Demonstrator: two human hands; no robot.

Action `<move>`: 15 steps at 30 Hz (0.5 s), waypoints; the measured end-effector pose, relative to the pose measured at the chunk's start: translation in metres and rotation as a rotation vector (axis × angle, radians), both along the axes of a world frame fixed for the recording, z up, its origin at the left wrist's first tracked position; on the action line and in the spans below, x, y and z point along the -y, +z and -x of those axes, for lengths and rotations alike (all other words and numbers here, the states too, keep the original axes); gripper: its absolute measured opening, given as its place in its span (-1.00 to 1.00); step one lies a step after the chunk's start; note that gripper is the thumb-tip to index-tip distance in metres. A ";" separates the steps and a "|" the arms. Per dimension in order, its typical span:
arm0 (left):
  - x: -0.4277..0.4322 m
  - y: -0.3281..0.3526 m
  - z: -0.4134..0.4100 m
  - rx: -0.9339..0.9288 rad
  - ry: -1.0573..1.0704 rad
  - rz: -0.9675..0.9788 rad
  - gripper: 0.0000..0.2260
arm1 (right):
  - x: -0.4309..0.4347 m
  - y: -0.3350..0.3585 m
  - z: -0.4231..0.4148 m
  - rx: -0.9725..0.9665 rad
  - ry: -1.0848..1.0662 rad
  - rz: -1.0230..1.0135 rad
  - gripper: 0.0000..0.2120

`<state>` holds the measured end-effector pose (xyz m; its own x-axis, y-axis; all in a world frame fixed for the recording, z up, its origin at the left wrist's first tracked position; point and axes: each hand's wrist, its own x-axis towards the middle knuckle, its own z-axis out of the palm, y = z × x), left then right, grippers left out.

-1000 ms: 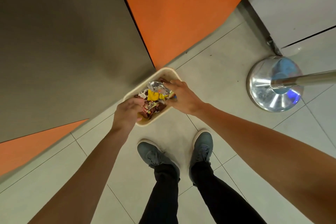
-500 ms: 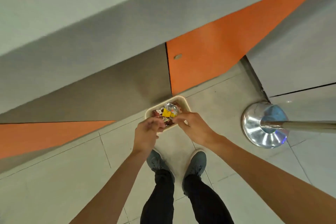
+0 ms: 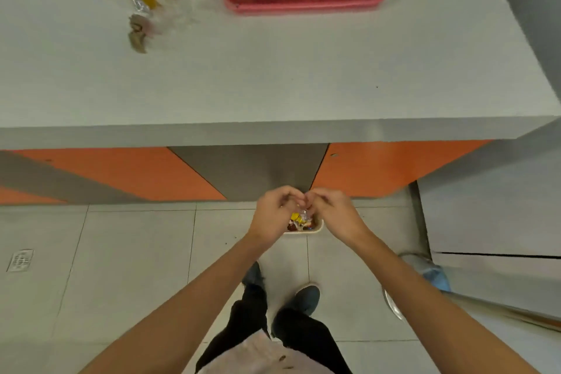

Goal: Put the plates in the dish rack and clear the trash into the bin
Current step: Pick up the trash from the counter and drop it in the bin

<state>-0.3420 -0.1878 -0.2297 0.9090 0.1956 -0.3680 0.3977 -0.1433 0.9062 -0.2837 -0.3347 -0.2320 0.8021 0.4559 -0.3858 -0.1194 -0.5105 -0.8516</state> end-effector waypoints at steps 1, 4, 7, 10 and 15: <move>-0.002 0.012 0.003 0.015 0.016 -0.014 -0.79 | -0.004 0.013 0.000 0.017 0.010 0.000 -0.77; -0.011 0.042 0.012 0.063 0.078 -0.015 -0.79 | -0.016 0.047 -0.001 0.065 0.058 -0.009 -0.77; -0.024 0.072 0.012 0.120 0.129 -0.030 -0.79 | -0.030 0.076 -0.011 0.112 0.132 0.005 -0.78; -0.046 0.096 0.002 0.185 0.193 -0.035 -0.81 | -0.051 0.099 -0.030 0.182 0.199 0.037 -0.82; -0.094 0.120 -0.025 0.246 0.230 -0.082 -0.79 | -0.092 0.134 -0.068 0.334 0.243 0.102 -0.83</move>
<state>-0.3168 -0.0933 -0.1095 0.8973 0.4254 -0.1176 0.1990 -0.1521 0.9681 -0.2159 -0.2427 -0.0985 0.7648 0.6198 -0.1761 0.2885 -0.5738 -0.7665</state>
